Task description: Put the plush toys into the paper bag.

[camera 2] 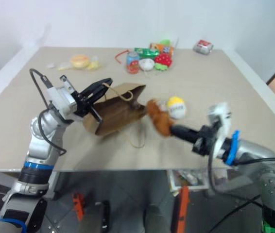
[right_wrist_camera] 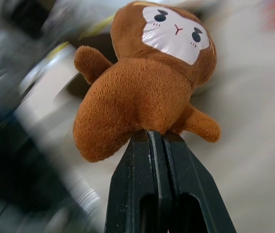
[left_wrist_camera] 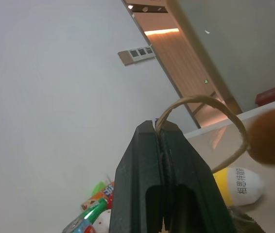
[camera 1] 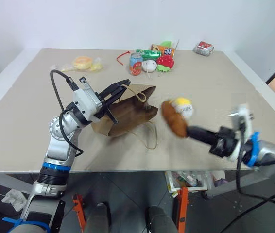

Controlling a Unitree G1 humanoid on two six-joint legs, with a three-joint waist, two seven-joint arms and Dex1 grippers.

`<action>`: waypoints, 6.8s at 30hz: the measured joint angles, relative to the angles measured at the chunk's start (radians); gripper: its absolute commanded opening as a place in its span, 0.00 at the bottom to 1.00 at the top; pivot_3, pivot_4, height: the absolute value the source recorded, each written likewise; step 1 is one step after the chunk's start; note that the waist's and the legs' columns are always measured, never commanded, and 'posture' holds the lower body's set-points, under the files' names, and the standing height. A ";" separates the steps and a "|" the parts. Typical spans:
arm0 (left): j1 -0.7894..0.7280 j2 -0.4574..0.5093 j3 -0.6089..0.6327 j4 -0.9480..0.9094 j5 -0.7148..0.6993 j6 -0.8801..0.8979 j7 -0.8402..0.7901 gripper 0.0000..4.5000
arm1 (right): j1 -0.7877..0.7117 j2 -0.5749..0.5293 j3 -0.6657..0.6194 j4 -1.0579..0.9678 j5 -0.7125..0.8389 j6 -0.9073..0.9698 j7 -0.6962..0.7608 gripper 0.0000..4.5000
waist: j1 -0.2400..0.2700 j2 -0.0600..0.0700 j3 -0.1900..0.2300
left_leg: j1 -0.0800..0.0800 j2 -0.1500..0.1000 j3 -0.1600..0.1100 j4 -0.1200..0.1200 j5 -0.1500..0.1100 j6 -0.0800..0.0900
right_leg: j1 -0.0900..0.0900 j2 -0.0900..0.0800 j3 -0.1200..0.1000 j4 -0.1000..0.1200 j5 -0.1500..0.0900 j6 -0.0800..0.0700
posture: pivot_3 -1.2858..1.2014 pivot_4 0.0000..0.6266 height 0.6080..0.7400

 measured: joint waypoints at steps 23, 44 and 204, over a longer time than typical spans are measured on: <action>-0.025 0.003 -0.006 0.025 0.001 -0.040 -0.024 0.00 | -0.500 0.226 0.422 0.431 -0.339 0.016 -0.072 0.01 | 0.002 -0.001 0.000 | -0.002 0.000 0.000 0.000 0.000 0.000 | -0.002 0.001 0.000 0.000 0.000 0.000 | 0.52 0.24 1.00; -0.031 -0.001 -0.006 0.053 0.001 -0.058 -0.043 0.00 | -0.574 0.443 0.395 0.466 -0.345 0.131 -0.247 0.73 | 0.001 0.000 0.000 | -0.004 0.001 0.000 0.000 0.000 0.000 | -0.003 0.001 0.000 0.001 0.000 0.000 | 0.52 0.24 1.00; -0.123 0.036 0.040 -0.068 -0.380 0.926 0.197 0.15 | -0.474 0.312 0.064 0.417 -0.155 0.010 -0.111 0.16 | -0.001 0.000 0.001 | -0.003 0.001 -0.001 0.000 0.001 0.001 | -0.004 0.004 0.002 0.001 0.002 0.002 | 0.52 0.24 1.00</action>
